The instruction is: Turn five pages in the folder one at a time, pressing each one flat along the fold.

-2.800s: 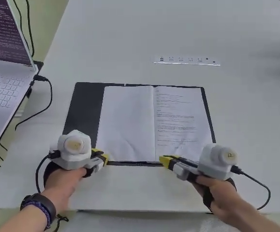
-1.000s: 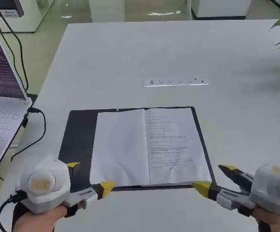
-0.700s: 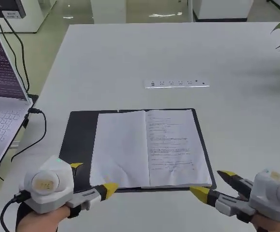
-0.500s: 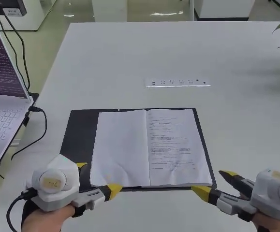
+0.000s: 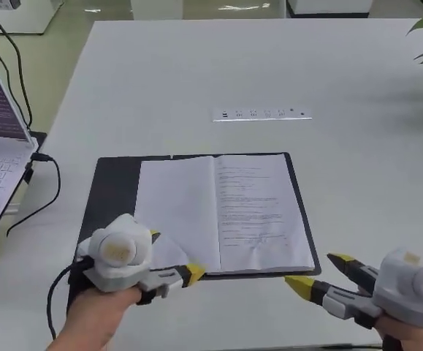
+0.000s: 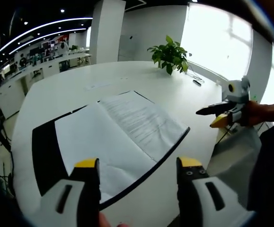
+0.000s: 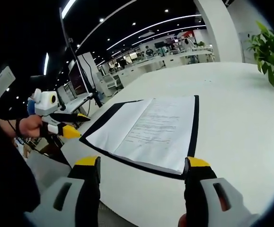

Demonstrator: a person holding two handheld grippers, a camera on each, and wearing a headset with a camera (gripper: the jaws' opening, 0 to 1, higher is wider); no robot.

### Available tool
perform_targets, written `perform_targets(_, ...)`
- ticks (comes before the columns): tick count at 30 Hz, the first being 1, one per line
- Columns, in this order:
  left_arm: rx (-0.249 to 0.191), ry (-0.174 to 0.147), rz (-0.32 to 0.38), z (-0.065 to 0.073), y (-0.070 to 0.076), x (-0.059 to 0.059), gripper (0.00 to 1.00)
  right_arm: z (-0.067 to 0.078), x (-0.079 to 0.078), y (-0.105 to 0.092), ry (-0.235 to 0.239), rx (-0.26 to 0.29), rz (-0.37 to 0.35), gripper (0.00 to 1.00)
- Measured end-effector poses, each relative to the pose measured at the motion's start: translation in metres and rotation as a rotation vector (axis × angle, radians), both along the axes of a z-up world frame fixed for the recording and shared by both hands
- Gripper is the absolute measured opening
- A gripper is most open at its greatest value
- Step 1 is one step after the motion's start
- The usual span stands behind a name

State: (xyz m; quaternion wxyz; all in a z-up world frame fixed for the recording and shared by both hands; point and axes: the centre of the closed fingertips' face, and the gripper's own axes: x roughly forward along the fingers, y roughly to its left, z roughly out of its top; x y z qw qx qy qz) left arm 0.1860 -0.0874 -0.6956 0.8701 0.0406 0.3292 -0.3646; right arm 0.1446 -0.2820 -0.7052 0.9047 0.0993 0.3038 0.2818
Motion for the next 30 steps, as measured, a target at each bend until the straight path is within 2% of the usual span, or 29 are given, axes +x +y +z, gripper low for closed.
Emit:
perform_targets(5,-0.005,-0.005,-0.076,0.000,-0.030,0.008,0.65,0.001,0.001,-0.001,-0.002,0.005,-0.001,0.71)
perform_targets(10,0.016,-0.028,-0.196,0.003,-0.063,0.015,0.65,0.002,0.004,-0.003,-0.005,0.005,-0.010,0.71)
perform_targets(16,0.044,-0.039,-0.299,0.002,-0.090,0.019,0.64,0.007,0.008,-0.005,-0.015,0.010,-0.018,0.70)
perform_targets(23,0.066,-0.044,-0.369,-0.005,-0.128,0.027,0.63,0.010,0.011,-0.007,-0.021,0.017,-0.031,0.69)
perform_targets(26,0.071,-0.040,-0.401,-0.009,-0.143,0.027,0.63,0.009,0.010,-0.008,-0.013,0.015,-0.024,0.68)
perform_targets(28,0.076,-0.028,-0.462,-0.016,-0.158,0.021,0.63,0.009,0.010,-0.007,-0.015,0.013,-0.020,0.68)
perform_targets(30,0.136,-0.039,-0.543,-0.027,-0.167,0.014,0.63,0.009,0.010,-0.008,-0.014,0.016,-0.020,0.68)
